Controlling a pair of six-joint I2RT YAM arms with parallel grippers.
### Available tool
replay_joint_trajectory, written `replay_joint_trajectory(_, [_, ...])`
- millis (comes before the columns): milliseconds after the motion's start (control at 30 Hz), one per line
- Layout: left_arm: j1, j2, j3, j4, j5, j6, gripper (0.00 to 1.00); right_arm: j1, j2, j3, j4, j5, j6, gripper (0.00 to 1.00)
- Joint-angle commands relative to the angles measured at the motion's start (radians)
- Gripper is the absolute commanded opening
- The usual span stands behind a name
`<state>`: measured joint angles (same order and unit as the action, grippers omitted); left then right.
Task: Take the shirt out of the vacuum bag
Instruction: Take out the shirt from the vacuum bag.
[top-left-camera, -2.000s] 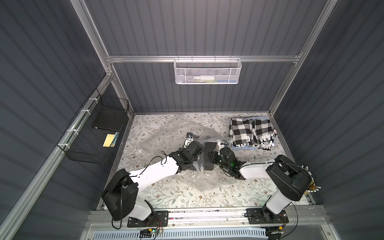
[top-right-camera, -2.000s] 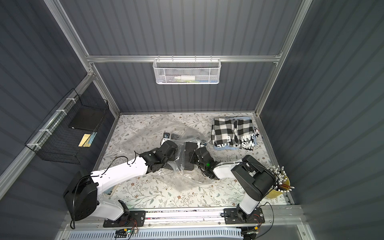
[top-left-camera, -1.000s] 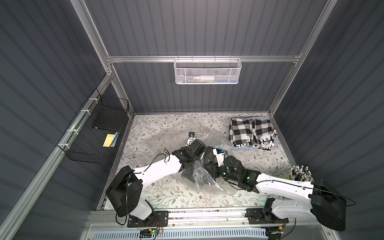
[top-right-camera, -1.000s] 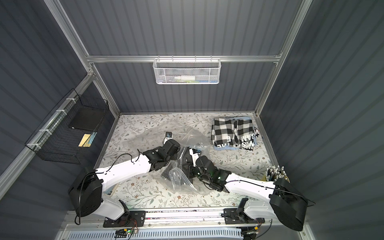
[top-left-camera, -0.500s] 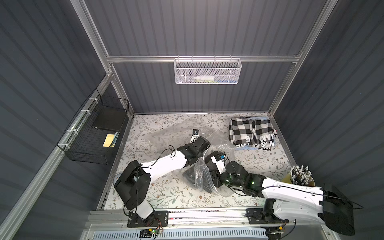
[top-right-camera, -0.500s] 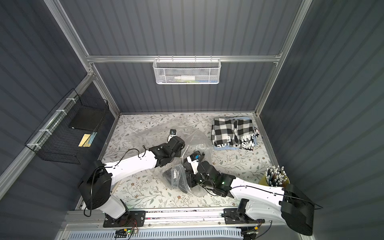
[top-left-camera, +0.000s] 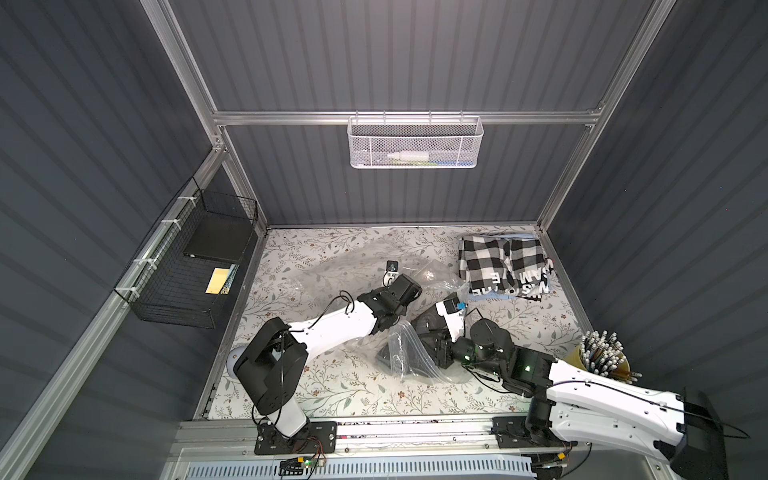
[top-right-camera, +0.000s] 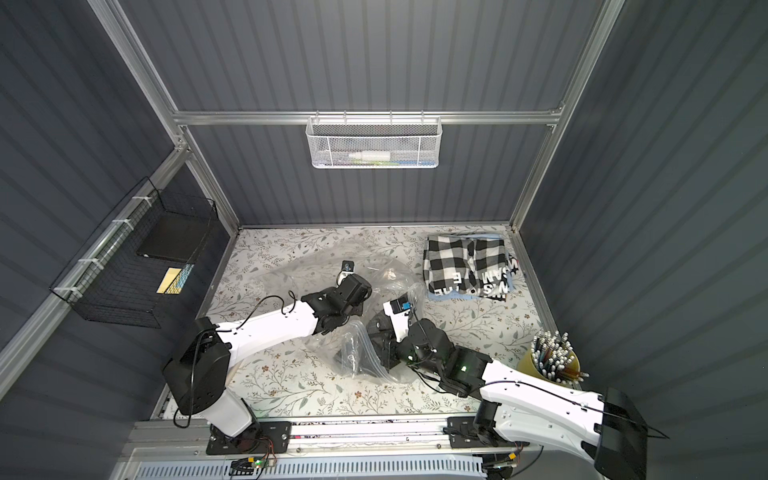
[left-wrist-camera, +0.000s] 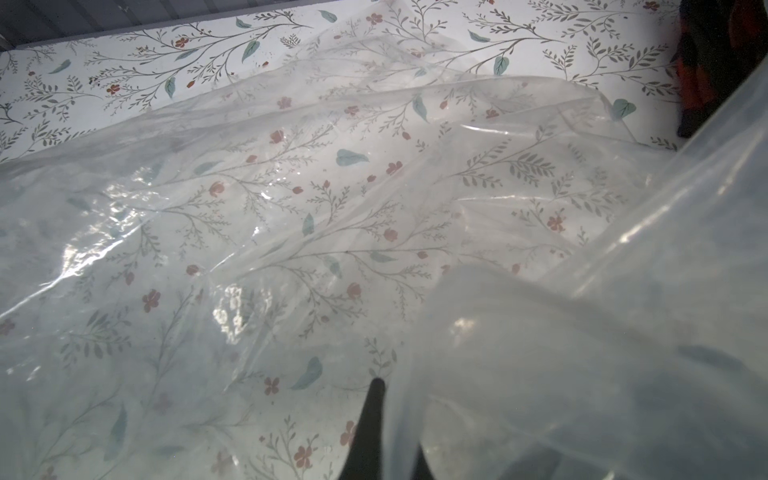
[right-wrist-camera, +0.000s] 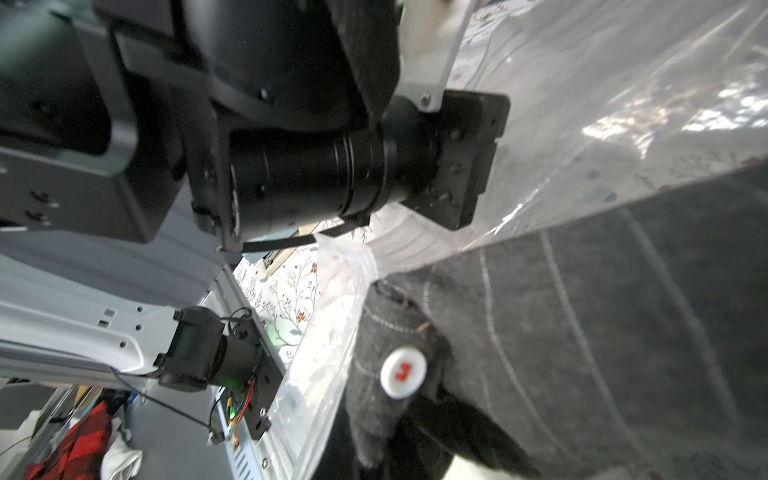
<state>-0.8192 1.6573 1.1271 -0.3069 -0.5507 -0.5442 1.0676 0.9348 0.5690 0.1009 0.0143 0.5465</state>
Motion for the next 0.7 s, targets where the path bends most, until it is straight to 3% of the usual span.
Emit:
replay_joint_trajectory(0, [0.003, -0.028, -0.025, -0.016, -0.013, -0.028, 0.00, 0.005, 0.014, 0.044, 0.109, 0.066, -0.048, 0.00])
replay_joint_trajectory(667, [0.004, -0.043, -0.081, -0.031, -0.064, -0.008, 0.00, -0.017, 0.001, 0.383, -0.001, 0.032, -0.123, 0.00])
